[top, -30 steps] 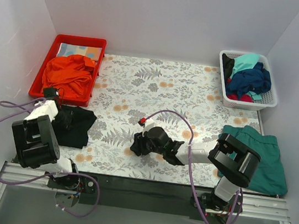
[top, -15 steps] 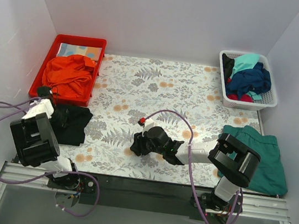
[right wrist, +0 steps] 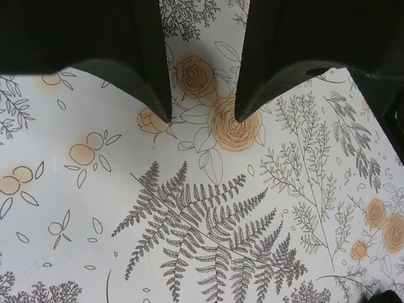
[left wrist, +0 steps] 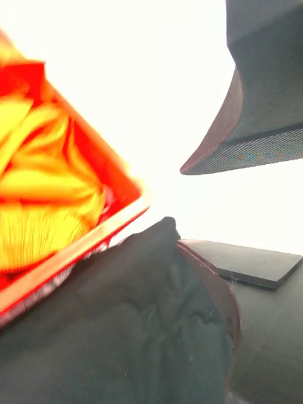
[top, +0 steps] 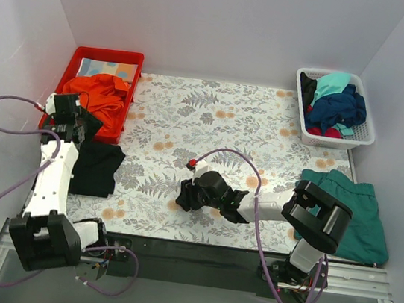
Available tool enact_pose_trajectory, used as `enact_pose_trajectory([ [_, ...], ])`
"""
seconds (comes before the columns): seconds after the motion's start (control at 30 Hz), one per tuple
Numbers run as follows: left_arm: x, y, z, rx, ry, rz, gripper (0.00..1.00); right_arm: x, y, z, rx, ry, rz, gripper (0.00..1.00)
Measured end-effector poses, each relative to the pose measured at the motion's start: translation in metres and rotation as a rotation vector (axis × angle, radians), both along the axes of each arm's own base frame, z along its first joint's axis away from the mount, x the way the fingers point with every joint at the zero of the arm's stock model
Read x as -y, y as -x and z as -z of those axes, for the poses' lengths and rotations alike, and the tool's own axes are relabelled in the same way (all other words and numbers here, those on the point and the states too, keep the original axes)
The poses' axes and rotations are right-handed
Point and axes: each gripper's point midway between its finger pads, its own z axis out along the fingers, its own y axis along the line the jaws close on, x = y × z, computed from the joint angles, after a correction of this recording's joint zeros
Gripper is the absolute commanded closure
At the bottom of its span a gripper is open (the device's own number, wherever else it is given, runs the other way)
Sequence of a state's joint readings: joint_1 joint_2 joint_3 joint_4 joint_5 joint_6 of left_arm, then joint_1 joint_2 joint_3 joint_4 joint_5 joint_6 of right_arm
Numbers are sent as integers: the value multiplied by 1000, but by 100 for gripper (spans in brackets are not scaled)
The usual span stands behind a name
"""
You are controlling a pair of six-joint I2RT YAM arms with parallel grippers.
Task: Fold and stack the t-shirts
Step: Put the neatly folded tshirt into the corner of the board with the left arm
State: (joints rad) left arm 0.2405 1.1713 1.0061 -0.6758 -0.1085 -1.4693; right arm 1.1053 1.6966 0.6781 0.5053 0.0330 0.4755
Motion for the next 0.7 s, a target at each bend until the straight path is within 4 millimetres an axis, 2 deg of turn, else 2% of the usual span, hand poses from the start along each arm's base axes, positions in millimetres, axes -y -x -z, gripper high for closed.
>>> enact_pose_trajectory([
  [0.17,21,18,-44,138,-59,158,47,13,-2,0,14,35,29,48],
  [0.23,30,23,-57,185,-75,223,26,23,-2,-1,24,66,48,47],
  [0.33,45,31,-67,230,-88,318,24,39,-6,-11,57,101,82,45],
  [0.5,68,38,-65,252,-57,447,23,69,-21,-52,160,113,185,43],
  [0.57,74,39,-58,248,-41,479,22,83,-27,-69,198,112,229,42],
  [0.7,86,47,-33,203,2,524,20,125,-46,-102,266,114,351,41],
])
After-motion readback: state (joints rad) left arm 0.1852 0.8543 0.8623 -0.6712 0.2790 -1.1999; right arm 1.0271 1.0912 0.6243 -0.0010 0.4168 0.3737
